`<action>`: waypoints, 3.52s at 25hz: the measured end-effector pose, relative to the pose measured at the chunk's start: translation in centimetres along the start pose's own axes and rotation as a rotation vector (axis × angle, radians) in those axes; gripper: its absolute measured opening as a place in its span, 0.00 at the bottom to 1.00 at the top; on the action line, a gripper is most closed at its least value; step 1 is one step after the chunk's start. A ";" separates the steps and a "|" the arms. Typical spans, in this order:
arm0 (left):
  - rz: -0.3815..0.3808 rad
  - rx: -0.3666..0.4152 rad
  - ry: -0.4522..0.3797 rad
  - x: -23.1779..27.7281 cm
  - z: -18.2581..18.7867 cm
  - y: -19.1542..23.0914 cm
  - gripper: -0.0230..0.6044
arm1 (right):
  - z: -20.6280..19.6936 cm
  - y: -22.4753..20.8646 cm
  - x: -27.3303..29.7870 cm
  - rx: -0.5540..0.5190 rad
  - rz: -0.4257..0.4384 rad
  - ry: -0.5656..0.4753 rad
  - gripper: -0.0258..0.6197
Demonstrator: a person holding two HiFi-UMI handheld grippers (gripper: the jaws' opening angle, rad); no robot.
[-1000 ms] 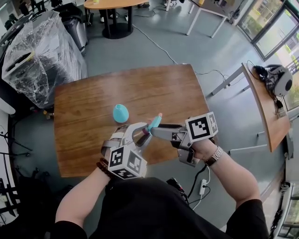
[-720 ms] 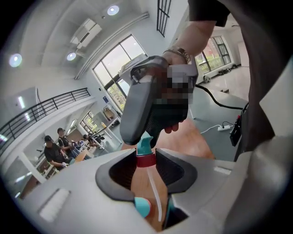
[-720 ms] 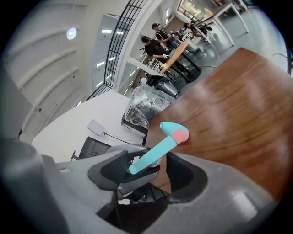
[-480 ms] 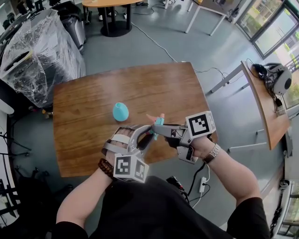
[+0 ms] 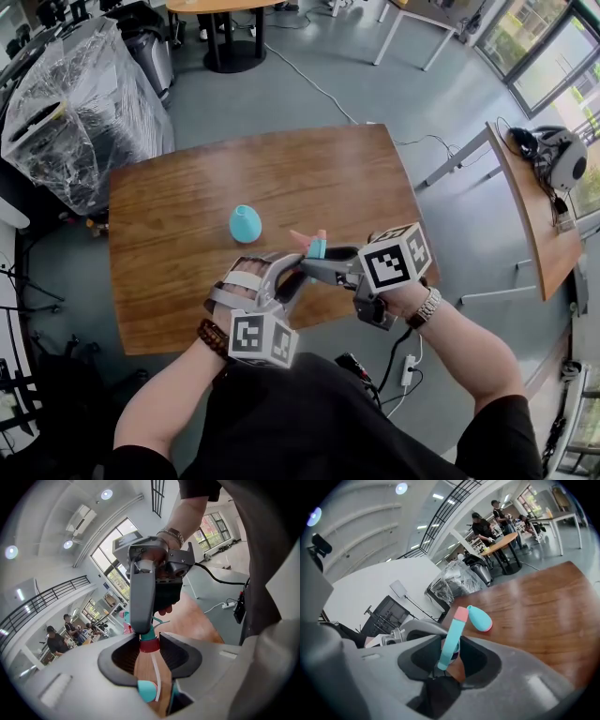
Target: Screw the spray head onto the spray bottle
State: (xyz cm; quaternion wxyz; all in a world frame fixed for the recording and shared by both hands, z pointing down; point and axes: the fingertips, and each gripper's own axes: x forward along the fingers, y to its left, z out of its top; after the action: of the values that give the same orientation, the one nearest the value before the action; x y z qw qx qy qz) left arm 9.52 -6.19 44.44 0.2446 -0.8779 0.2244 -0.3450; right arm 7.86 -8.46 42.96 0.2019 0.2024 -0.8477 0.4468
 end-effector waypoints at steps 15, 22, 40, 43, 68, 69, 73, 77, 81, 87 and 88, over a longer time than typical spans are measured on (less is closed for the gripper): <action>-0.013 -0.112 -0.001 -0.1 -2.6 -0.2 0.44 | 1.3 -0.9 -0.2 -0.194 -0.137 0.013 0.16; 0.081 -0.259 0.015 -1.3 -6.0 2.3 0.44 | 2.6 -1.0 -1.1 -0.233 -0.179 0.006 0.16; 0.122 -0.673 0.173 4.1 -18.8 4.0 0.73 | 7.7 1.8 -2.2 -0.366 -0.247 0.000 0.16; 0.106 -0.697 0.192 5.5 -20.2 3.7 0.74 | 8.3 2.3 -2.1 -0.382 -0.259 0.005 0.16; 0.021 -0.671 0.228 9.2 -22.5 2.5 0.68 | 9.4 3.2 -1.3 -0.410 -0.310 0.034 0.16; 0.022 -0.648 0.232 9.0 -22.4 2.6 0.68 | 9.4 3.3 -1.4 -0.419 -0.312 0.036 0.16; 0.024 -0.537 0.259 7.8 -21.8 2.7 0.67 | 9.0 3.4 -1.7 -0.461 -0.322 0.060 0.16; 0.019 -0.430 0.291 6.6 -21.0 2.5 0.67 | 8.0 3.7 -1.8 -0.496 -0.322 0.092 0.16; 0.005 -0.331 0.325 5.6 -20.0 1.9 0.67 | 6.8 3.7 -1.5 -0.516 -0.321 0.120 0.16; -0.030 -0.220 0.354 4.8 -17.6 1.2 0.66 | 4.8 3.3 -0.9 -0.564 -0.322 0.160 0.16; -0.038 -0.207 0.356 4.7 -17.1 1.1 0.66 | 4.6 3.2 -0.7 -0.576 -0.324 0.165 0.16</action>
State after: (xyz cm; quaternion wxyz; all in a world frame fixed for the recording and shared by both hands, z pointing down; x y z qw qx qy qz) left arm 0.13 -14.35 57.15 0.1029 -0.8276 0.2818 -0.4744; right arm 6.01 -10.52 38.05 0.3871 0.2320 -0.8768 0.1659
